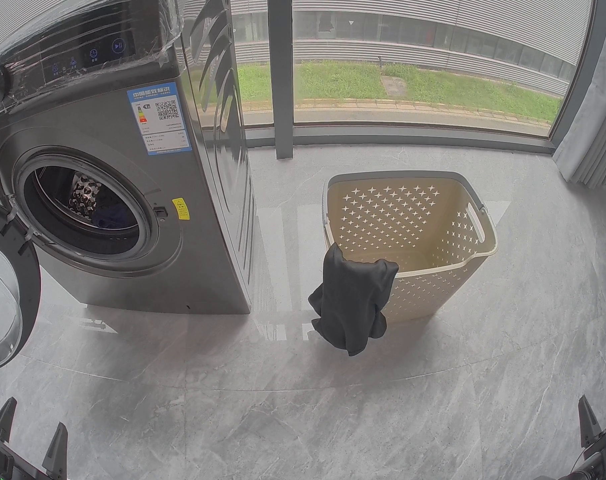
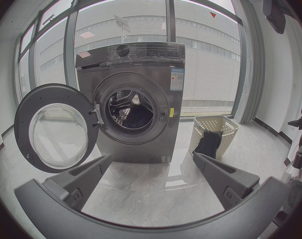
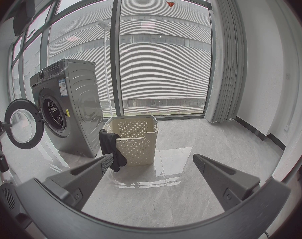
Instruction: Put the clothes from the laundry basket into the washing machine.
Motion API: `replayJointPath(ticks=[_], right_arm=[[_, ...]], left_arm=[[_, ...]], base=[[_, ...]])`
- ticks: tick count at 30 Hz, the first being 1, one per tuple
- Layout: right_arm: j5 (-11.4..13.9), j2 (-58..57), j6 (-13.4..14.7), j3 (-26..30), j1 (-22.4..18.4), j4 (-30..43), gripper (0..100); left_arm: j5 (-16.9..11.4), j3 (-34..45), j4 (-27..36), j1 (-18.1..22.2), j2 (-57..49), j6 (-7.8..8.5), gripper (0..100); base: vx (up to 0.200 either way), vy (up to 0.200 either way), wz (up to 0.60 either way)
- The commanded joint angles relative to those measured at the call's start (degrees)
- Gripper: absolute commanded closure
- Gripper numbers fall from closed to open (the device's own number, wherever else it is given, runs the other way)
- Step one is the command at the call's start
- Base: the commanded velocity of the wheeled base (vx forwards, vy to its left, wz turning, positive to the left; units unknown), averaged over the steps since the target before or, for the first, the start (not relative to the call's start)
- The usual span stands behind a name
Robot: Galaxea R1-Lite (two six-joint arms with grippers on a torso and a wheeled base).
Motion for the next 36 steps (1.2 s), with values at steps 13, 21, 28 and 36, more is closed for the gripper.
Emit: replayJointPath(ticks=[13, 21, 28, 36], right_arm=[[-2.1, 4.6, 2.2, -13.1, -0.2, -9.6, 0], [9.2, 23.6, 1.8, -14.5, 3.1, -0.8, 0], [12.7, 44.8, -1.5, -14.6, 10.0, -12.0, 0], [12.5, 63.8, 1.7, -16.8, 15.2, -21.7, 0]], left_arm=[[0.0, 1.0, 0.0, 0.0, -0.8, 0.14, 0], [0.0, 1.0, 0.1, -0.1, -0.8, -0.03, 0], [-0.1, 1.0, 0.1, -0.1, -0.8, -0.12, 0], [-0.1, 1.0, 0.0, -0.1, -0.8, -0.21, 0]], base=[[0.0, 0.0, 0.0], [0.0, 0.0, 0.0], [0.0, 0.0, 0.0], [0.0, 0.0, 0.0]])
